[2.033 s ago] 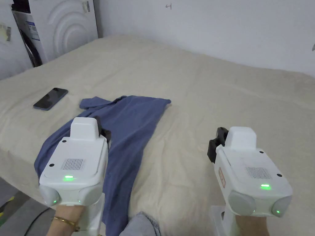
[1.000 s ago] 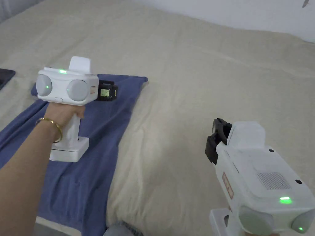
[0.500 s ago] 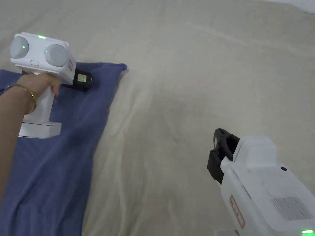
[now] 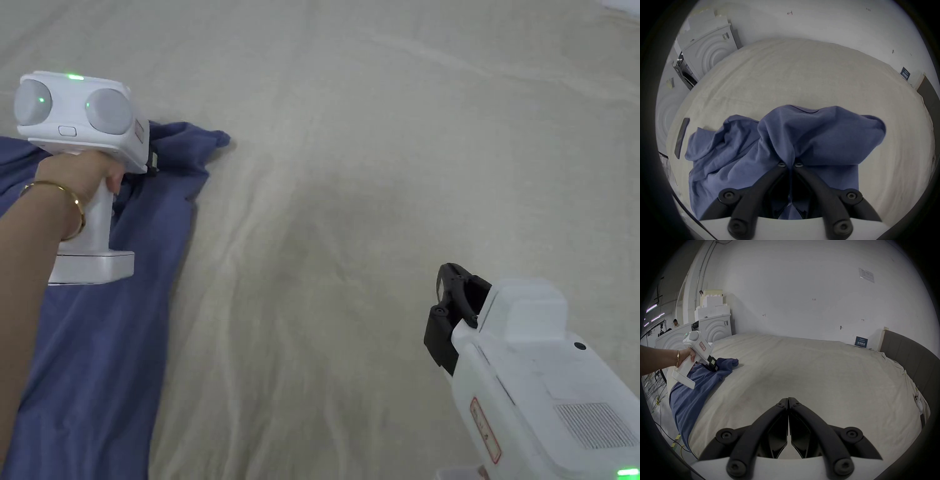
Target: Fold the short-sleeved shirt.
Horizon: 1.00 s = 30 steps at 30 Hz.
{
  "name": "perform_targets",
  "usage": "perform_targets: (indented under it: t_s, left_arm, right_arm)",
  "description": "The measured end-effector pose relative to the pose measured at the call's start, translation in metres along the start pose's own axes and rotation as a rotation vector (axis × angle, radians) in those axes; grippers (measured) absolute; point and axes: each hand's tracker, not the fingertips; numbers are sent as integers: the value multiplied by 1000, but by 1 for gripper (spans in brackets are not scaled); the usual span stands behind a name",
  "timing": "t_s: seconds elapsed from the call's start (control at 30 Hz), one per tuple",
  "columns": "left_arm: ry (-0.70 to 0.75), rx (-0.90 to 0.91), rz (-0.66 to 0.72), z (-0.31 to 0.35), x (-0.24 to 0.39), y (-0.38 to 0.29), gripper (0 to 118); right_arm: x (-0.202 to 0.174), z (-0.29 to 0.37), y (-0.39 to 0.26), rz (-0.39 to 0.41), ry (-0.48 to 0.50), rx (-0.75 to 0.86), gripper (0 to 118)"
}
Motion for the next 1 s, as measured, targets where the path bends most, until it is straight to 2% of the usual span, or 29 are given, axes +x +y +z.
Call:
perform_targets:
  t_s: [0.33,0.53,0.77,1.0]
  left_arm:
    - [52,329,52,126,-14,-27,0]
    - [51,456,130,214,-29,-30,0]
    - [42,598,146,306,-33,-34,0]
    - [24,787,64,410,-7,-24,0]
  right_arm:
    - [-4,53,15,-18,8,71,0]
    - [2,90,7,-12,22,114,0]
    - [12,137,9,-3,13,194,0]
    - [33,180,7,-19,-31,268,0]
